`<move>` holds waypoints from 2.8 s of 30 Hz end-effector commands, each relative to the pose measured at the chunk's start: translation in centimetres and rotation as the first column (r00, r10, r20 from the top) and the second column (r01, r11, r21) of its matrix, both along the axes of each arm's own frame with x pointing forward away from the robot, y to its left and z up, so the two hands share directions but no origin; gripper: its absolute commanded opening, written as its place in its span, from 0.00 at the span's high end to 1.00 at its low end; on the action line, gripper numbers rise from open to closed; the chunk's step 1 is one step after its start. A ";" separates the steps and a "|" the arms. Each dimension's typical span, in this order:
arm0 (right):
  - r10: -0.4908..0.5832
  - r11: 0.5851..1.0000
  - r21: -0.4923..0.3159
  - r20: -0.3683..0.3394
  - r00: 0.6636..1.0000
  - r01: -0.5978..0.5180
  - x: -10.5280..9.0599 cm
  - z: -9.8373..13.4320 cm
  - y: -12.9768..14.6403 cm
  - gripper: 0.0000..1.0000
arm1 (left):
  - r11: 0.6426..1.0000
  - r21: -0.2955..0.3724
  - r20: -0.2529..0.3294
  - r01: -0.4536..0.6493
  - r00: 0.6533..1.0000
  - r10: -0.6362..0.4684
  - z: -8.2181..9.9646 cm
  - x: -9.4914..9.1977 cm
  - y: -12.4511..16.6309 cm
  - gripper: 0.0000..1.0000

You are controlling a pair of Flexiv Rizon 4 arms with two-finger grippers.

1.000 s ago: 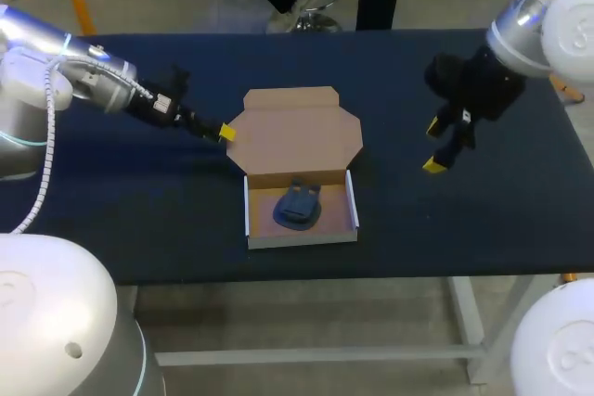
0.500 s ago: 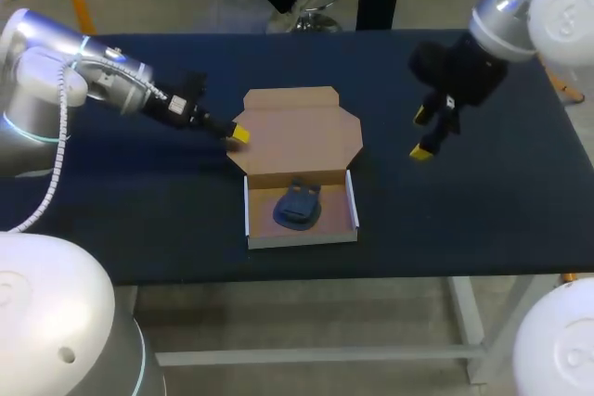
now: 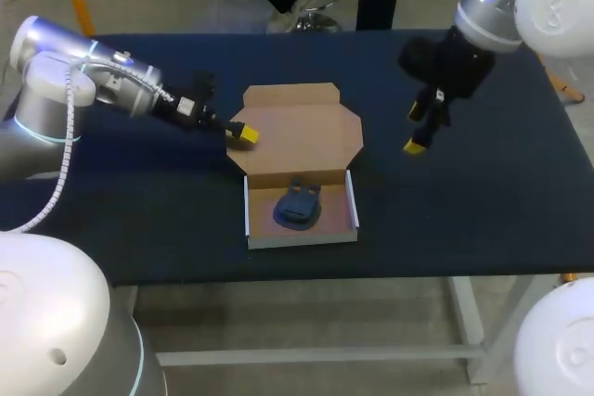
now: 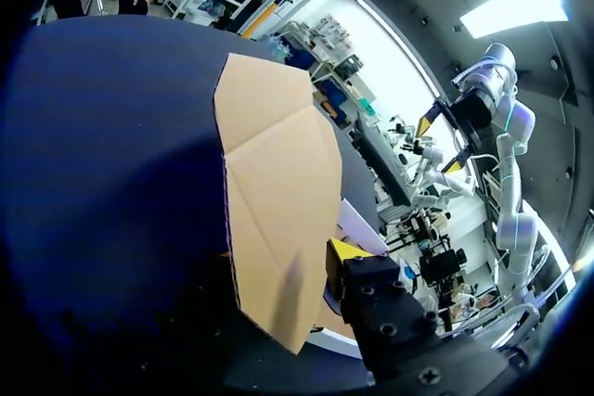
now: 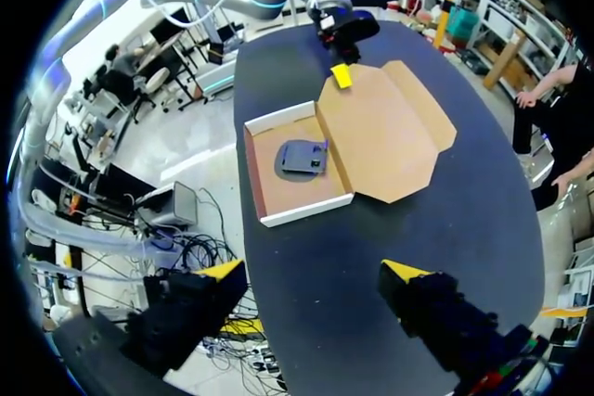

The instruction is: Assemble the packaging by folding the flat box into shape, placing the metal phone stand inside, and closing the box properly

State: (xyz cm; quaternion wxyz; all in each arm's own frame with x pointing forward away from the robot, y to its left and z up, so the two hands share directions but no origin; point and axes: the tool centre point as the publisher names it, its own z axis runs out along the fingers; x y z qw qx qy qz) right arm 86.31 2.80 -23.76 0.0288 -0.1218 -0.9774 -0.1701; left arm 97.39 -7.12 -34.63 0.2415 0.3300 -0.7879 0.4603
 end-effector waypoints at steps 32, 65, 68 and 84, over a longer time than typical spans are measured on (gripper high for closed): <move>0.000 1.000 -0.016 0.009 1.000 0.001 -1.3 0.6 0.4 0.00 | 0.988 -0.154 0.178 0.012 0.984 0.016 1.6 -1.6 -1.1 0.76; -0.009 1.000 -0.025 0.007 1.000 0.009 -1.5 0.7 -0.2 0.00 | 0.982 -0.154 0.322 0.111 0.945 -0.057 2.5 -1.7 -2.2 1.00; -0.010 1.000 -0.027 0.010 1.000 0.010 -1.6 0.9 -0.2 0.00 | 0.982 -0.154 0.322 0.111 0.945 -0.057 2.5 -1.7 -2.2 1.00; 0.079 0.995 -0.064 0.044 0.996 -0.076 -0.9 2.5 1.3 0.00 | 0.982 -0.154 0.322 0.111 0.945 -0.057 2.5 -1.7 -2.2 1.00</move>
